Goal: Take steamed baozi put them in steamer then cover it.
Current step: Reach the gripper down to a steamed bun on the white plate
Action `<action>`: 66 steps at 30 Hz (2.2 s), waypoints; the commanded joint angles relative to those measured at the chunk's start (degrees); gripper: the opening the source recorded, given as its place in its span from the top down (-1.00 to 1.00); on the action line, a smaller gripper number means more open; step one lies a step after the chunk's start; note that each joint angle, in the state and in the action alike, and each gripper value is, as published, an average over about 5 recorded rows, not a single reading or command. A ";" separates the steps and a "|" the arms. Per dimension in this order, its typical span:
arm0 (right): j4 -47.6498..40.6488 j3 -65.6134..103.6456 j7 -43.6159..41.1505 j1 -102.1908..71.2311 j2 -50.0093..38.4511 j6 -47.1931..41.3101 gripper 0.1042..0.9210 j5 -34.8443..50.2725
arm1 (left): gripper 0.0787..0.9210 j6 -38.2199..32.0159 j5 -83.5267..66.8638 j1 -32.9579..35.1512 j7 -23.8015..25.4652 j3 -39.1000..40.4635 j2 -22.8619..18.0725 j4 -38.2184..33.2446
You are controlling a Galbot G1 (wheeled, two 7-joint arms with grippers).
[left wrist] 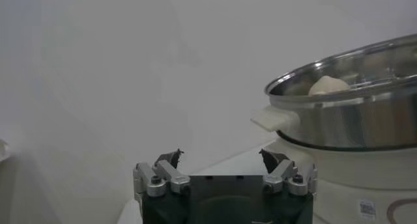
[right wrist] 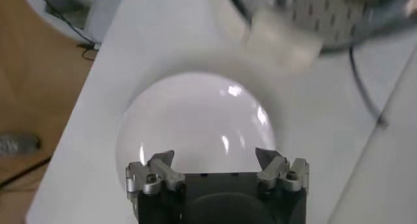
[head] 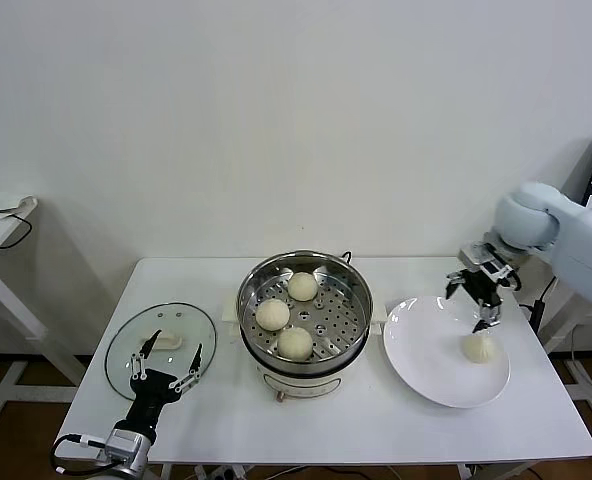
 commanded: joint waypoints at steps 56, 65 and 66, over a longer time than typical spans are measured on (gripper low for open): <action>-18.10 28.48 6.09 -27.99 9.27 0.52 -0.39 -20.18 | -0.77 0.54 0.39 -0.43 -0.26 0.24 -0.34 1.04; -13.97 25.23 4.72 -24.71 6.28 -1.47 -0.37 -14.43 | -0.77 0.70 0.40 -0.25 -0.44 0.32 -0.42 0.41; -12.97 23.75 4.42 -23.43 5.46 -2.22 -0.36 -12.67 | -0.77 0.72 0.40 -0.23 -0.46 0.35 -0.42 0.29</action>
